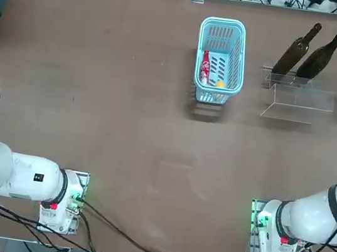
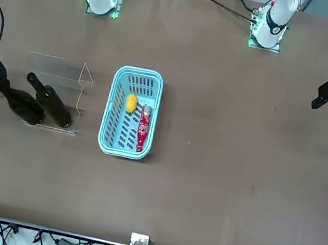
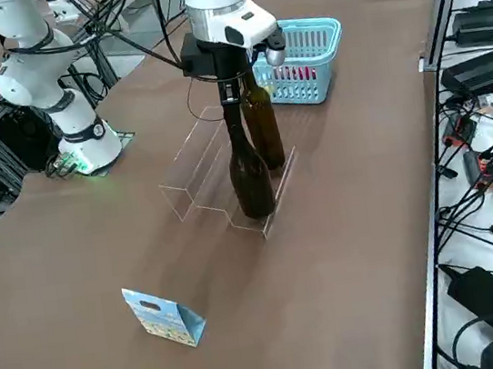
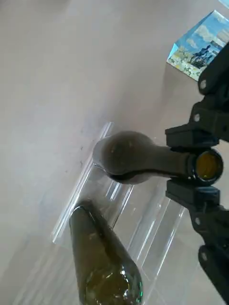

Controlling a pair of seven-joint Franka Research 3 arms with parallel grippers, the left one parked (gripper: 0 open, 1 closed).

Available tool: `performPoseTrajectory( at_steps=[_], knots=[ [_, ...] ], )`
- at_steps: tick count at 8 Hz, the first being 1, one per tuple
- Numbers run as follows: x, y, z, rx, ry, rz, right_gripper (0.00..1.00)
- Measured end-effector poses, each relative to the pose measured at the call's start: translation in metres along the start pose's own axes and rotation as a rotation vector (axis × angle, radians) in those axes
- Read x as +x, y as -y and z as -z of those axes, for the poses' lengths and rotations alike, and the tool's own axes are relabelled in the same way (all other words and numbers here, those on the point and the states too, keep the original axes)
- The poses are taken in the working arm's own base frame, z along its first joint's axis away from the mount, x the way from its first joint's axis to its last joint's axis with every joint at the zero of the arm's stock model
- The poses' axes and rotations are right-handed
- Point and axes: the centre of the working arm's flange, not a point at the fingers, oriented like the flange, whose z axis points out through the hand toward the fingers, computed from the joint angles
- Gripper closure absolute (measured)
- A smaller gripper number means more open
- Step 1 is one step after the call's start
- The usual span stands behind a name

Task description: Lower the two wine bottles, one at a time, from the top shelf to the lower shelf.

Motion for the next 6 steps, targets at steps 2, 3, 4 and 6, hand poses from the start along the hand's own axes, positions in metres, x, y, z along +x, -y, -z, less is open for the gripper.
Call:
performPoseTrajectory(
  at_steps=[2, 3, 4, 6],
  knots=[
    [0.0, 0.0, 0.0, 0.002, 0.001, 0.0, 0.49],
    [0.0, 0.001, 0.003, 0.004, -0.004, -0.001, 0.31],
    [0.0, 0.002, 0.012, 0.002, -0.017, 0.0, 0.14],
    [0.0, 0.011, 0.058, -0.007, -0.079, 0.011, 0.0]
  ],
)
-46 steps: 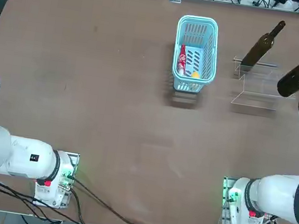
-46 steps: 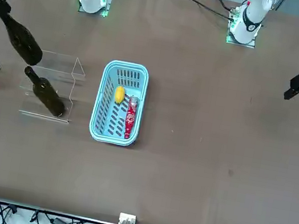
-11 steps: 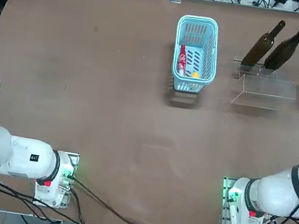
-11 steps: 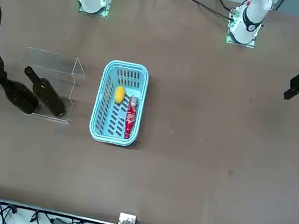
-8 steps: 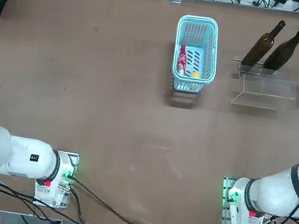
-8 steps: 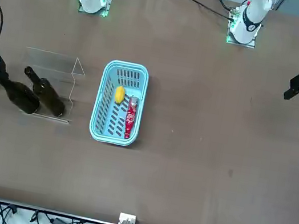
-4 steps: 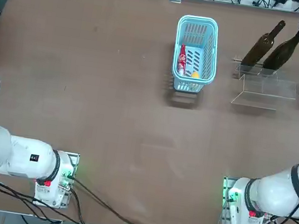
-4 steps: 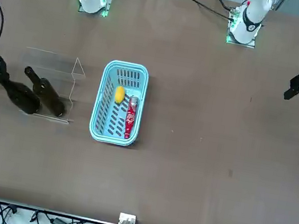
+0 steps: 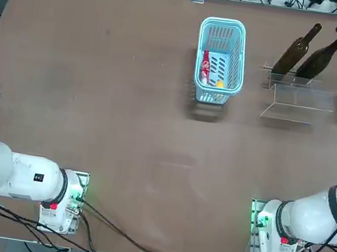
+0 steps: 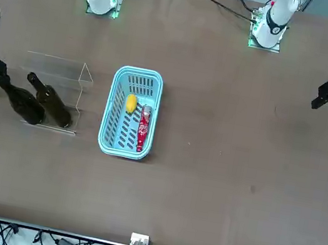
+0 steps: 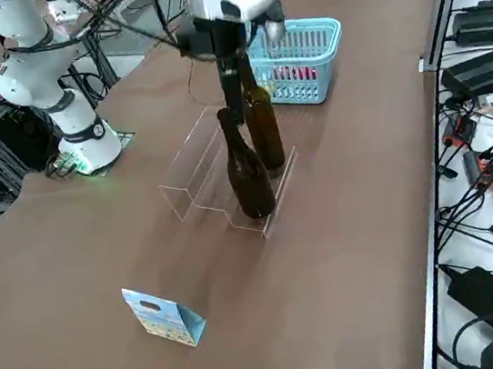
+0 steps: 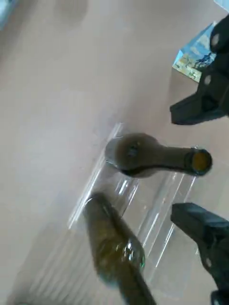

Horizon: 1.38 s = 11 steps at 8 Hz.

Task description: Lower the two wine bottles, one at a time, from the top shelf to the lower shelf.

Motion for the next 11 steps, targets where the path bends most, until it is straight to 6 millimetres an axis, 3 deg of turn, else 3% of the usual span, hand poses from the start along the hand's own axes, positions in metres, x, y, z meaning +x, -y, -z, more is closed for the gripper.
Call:
performPoseTrajectory(
  at_steps=[2, 4, 6, 8, 11],
  knots=[
    [-0.005, 0.017, 0.056, -0.007, -0.058, 0.009, 0.0],
    [-0.025, 0.035, 0.105, 0.024, -0.115, -0.084, 0.0],
    [-0.042, 0.066, 0.14, 0.062, -0.121, -0.192, 0.0],
    [-0.047, 0.095, 0.149, 0.09, -0.1, -0.315, 0.0],
    [-0.049, 0.101, 0.12, 0.062, -0.111, -0.413, 0.0]
  ],
)
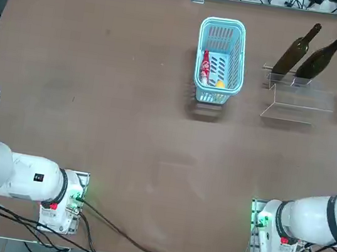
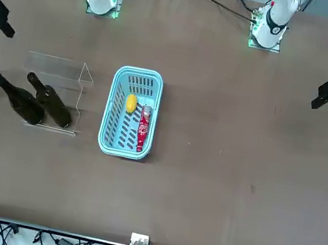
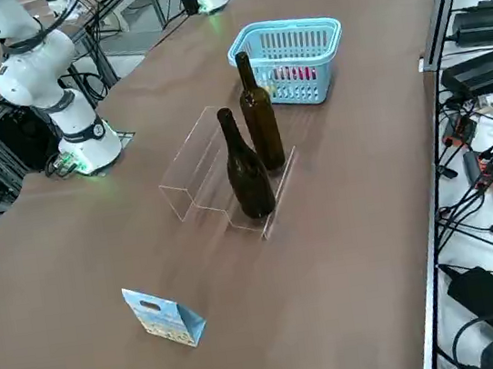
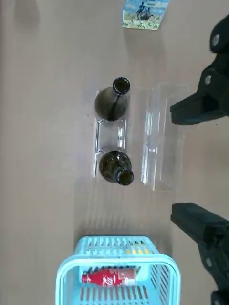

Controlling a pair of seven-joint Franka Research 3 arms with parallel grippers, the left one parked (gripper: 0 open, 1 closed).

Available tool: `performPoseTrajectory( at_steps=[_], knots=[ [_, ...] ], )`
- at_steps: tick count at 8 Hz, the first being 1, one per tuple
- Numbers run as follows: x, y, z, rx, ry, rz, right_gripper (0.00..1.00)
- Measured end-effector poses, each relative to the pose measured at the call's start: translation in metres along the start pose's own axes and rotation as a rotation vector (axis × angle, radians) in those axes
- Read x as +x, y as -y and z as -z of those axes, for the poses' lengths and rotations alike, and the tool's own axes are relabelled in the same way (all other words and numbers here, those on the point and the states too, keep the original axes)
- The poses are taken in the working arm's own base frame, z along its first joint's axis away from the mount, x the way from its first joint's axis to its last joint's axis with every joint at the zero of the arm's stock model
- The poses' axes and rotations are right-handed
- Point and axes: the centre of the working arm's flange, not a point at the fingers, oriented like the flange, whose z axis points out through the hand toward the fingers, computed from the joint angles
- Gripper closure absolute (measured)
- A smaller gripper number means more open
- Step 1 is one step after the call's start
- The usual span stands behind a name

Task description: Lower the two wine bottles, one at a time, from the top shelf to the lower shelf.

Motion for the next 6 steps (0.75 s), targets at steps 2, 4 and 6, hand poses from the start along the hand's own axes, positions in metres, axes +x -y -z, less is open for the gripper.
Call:
performPoseTrajectory(
  at_steps=[2, 4, 6],
  knots=[
    [0.004, -0.004, -0.024, -0.012, -0.022, -0.009, 0.0],
    [0.005, -0.008, -0.037, -0.029, -0.025, -0.012, 0.0],
    [0.005, -0.009, -0.037, -0.032, -0.025, -0.014, 0.0]
  ],
)
